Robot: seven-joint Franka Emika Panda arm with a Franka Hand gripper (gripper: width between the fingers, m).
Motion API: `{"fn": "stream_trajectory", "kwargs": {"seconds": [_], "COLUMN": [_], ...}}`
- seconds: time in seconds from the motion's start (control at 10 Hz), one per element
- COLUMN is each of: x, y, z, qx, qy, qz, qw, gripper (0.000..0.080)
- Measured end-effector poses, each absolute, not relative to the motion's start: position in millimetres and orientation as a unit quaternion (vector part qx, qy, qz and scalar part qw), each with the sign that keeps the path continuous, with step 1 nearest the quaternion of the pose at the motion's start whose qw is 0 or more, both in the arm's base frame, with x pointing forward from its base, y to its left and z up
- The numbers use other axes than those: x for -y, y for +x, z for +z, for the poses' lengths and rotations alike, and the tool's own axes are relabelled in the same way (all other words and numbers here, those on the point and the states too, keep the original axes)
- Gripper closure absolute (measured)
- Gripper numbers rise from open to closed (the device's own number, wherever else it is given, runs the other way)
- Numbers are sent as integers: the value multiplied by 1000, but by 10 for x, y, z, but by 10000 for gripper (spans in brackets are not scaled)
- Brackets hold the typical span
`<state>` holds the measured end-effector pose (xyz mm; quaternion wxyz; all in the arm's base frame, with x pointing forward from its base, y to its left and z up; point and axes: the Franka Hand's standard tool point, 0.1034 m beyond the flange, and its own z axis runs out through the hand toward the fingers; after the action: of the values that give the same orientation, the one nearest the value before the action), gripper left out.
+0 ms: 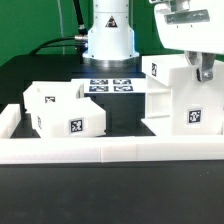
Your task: Assemble drawer
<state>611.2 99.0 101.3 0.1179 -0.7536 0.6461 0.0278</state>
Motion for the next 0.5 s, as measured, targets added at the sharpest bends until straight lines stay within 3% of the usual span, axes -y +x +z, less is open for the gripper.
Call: {"fn": "stream_trajectory", "kwargs": {"seconds": [0.5], "x": [-1002], "y": [6280], "z": [998], "qx": [-688], "qy": [-714], "qz": [42], "qw": [125], "gripper": [761]}}
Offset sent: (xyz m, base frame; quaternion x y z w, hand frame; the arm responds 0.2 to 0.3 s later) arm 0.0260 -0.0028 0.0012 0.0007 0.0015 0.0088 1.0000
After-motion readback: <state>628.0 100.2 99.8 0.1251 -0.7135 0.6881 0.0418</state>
